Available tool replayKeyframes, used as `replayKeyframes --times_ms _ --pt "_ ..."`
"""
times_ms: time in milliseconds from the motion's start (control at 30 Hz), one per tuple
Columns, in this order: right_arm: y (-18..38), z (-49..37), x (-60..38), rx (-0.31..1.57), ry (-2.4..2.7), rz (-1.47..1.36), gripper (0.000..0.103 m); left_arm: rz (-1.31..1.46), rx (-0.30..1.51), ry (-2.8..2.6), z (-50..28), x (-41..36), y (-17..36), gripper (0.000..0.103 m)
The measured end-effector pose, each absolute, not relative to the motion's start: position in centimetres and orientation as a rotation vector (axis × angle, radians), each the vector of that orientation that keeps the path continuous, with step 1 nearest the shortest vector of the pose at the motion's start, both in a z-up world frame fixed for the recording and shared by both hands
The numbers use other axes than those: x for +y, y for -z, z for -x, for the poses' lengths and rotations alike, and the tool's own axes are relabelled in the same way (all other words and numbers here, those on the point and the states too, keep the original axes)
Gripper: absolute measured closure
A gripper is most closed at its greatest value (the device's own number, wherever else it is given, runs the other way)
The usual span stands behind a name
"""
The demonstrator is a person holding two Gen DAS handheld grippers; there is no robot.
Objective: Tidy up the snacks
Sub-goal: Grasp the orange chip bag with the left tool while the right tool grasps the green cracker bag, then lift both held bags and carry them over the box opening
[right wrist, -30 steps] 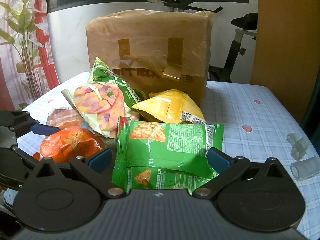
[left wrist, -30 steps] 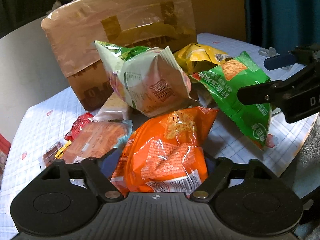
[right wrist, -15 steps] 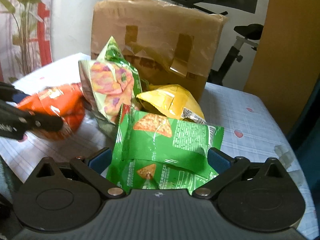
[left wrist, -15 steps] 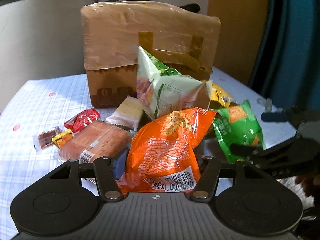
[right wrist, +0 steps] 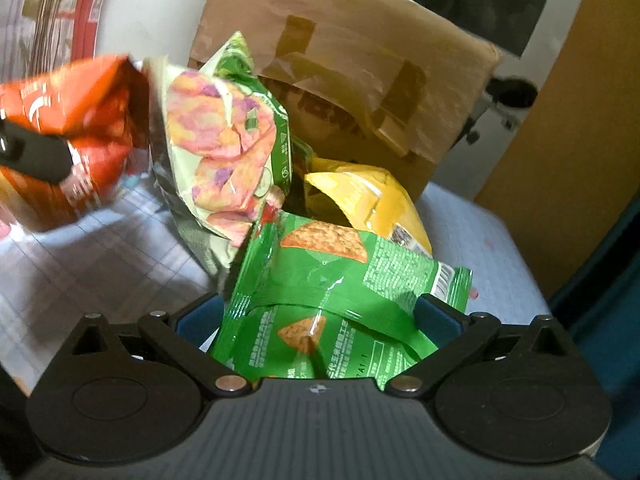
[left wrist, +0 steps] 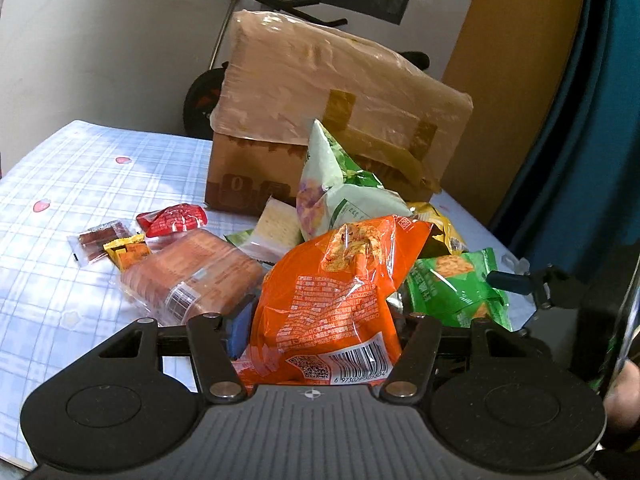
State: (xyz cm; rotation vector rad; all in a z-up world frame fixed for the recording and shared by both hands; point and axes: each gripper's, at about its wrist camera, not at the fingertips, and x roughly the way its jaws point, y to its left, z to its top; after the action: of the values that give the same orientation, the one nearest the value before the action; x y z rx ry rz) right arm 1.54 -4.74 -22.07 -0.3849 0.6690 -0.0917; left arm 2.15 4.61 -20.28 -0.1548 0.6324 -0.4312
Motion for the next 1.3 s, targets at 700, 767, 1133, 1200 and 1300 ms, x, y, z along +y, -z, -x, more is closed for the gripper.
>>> replayKeyframes --times_ms 700,767,1133,1200,1300 --pt "21.7 -0.4 -7.5 0.709 0.1 0.387 0.018 0.203 0.603 0.422 -1.6 5.4 20.1 0.039" --pt "20.5 0.0 -8.3 0.688 0.089 0.344 0.025 0.204 0.598 0.423 -1.4 5.3 19.9 0.039" --pt "13.5 1.3 -11.8 0.531 0.063 0.097 0.031 0.234 0.54 0.432 -0.8 6.5 17.2 0.039" --pt "12.6 1.1 -11.7 0.506 0.043 0.082 0.032 0.258 0.524 0.424 -1.0 7.0 16.3 0.039" --pt "11.4 0.7 -12.1 0.474 0.009 0.047 0.033 0.281 0.493 0.409 -1.3 7.9 14.9 0.039"
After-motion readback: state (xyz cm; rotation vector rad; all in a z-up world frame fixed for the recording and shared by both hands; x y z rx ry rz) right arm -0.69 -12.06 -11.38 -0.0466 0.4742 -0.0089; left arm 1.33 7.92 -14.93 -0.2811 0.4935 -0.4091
